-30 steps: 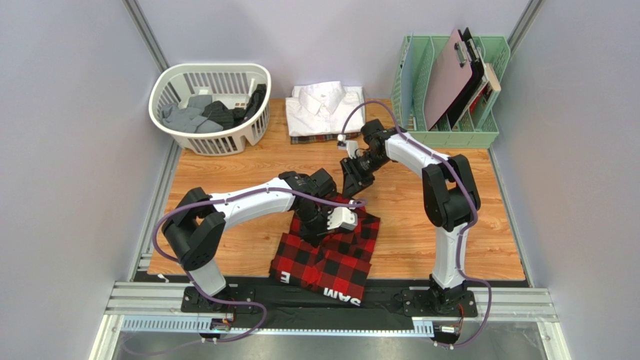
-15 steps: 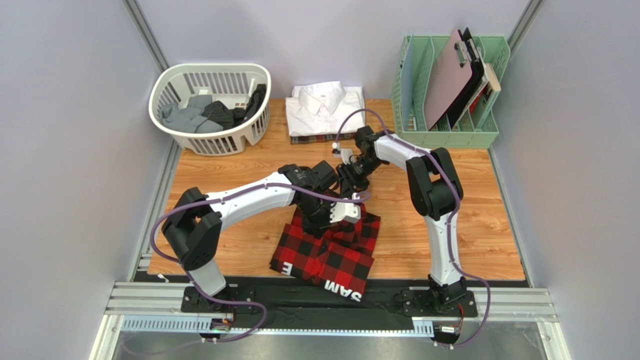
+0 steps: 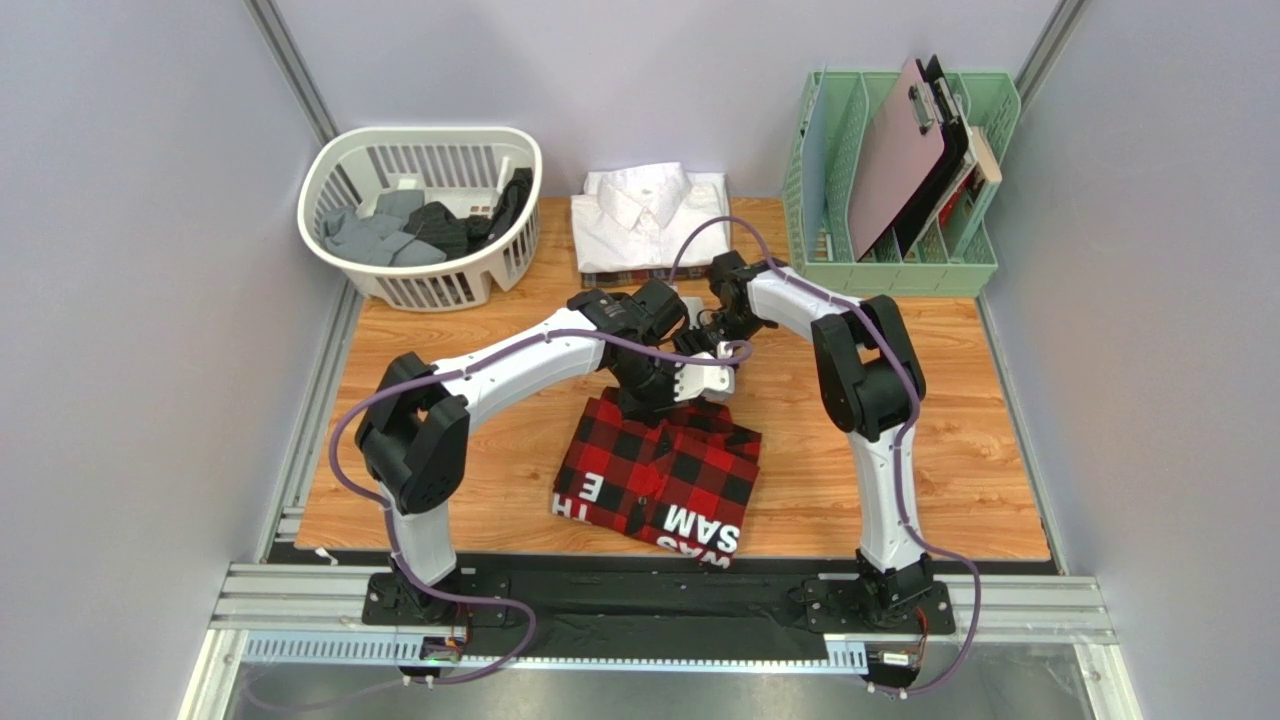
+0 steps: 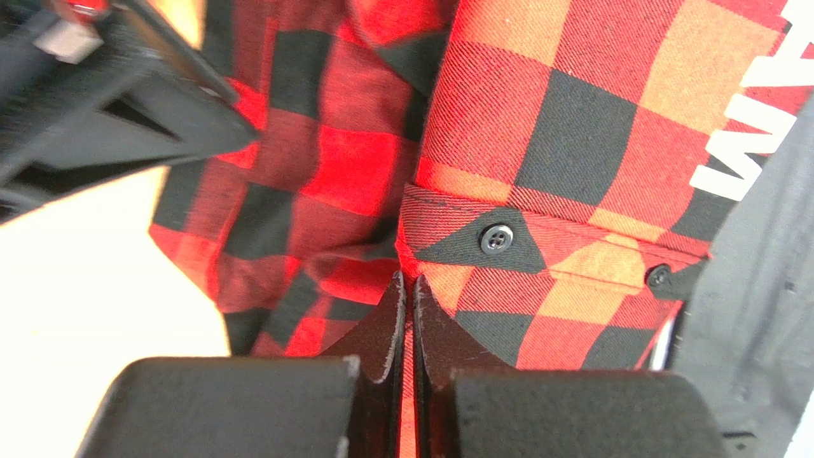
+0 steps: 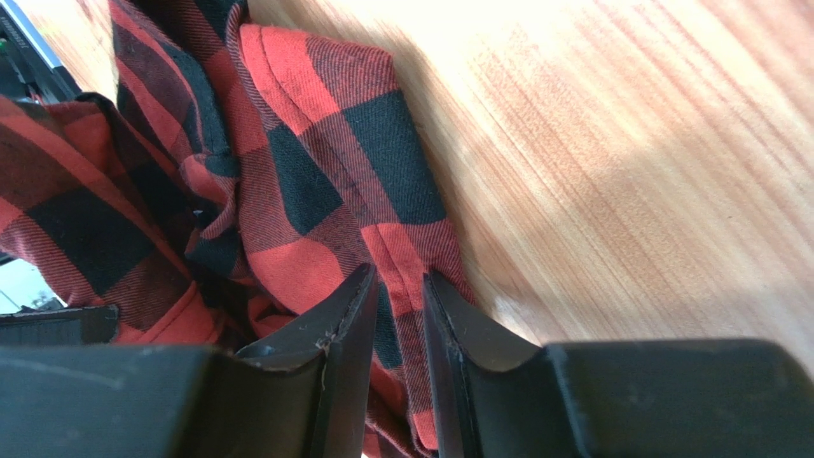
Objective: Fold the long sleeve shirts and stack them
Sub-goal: Fold the shirt
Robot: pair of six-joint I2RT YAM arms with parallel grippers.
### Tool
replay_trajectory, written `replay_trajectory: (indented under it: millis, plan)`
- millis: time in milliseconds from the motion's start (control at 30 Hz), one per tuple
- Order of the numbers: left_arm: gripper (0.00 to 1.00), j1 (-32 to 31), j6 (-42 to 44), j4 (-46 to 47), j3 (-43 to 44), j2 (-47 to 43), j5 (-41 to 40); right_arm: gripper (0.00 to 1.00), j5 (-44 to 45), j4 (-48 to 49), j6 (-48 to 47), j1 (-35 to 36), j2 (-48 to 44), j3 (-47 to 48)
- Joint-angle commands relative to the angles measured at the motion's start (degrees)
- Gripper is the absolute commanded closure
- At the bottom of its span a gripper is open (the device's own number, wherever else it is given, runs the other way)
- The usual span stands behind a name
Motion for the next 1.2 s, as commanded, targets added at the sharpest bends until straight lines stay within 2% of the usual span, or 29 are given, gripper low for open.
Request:
replay_trajectory:
  millis: [0,500,933,1167]
  plan:
    - [1.0,1.8,2.6,1.7,3.7,1.8,-0.5,0.68,2.3,-0.4,-2.3,0.1,0.8,2.1]
    - [1.0,3.5,2.6,12.3,0.9,0.8,1.8,0.69,0.8,-2.1,-3.8,0.2,1.7,3.1]
    - [1.0,5.8,0.8,17.9,1.2,4.4,-0.4,0.69,0.5,-3.1,-4.8,0.1,1.9,3.9]
    - [1.0,6.3,0.3,19.0,3.1,7.9,1.3,0.69,0.5,-3.5,-5.0,0.2,2.7,5.1]
